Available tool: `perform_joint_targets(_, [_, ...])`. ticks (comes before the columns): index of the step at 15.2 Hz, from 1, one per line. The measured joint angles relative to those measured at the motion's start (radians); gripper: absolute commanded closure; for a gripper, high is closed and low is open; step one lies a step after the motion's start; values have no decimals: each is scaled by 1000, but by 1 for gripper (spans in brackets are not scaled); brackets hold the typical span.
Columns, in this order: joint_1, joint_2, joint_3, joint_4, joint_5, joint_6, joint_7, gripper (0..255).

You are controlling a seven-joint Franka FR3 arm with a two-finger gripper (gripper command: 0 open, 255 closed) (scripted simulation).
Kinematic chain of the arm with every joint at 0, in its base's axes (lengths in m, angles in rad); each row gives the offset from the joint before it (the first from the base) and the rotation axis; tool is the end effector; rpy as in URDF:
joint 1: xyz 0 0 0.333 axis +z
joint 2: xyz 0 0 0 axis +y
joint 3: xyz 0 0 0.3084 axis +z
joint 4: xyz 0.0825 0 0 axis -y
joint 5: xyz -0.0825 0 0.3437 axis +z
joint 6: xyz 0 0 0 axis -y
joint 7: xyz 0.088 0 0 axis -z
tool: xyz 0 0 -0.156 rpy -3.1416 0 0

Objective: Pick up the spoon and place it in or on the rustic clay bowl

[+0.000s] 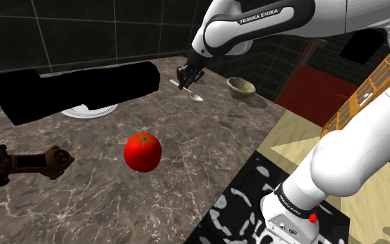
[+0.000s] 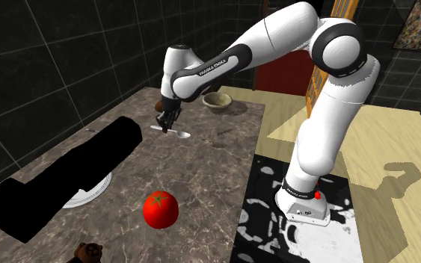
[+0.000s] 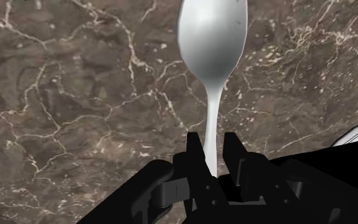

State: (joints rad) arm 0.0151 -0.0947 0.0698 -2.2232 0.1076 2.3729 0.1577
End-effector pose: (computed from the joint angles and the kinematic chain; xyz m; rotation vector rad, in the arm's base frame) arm 0.5093 0.0485 0.4059 -3.0076 0.2116 -0.3531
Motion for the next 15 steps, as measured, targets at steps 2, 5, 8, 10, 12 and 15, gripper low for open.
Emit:
perform_joint_targets(2, [0, -7, 1, 16, -2, -22, 4, 255])
perform_joint_targets(5, [-1, -22, -1, 42, -4, -64, 6, 255])
perform_joint_targets(8, [-1, -34, 0, 71, -7, -105, 11, 255])
perform_joint_targets(10, [-1, -44, -1, 88, -8, -132, 14, 255])
perform_joint_targets(12, [-2, -49, -2, 106, -9, -155, 14, 255])
perform_joint_targets(15, [-23, -62, -34, 104, 1, -170, -41, 255])
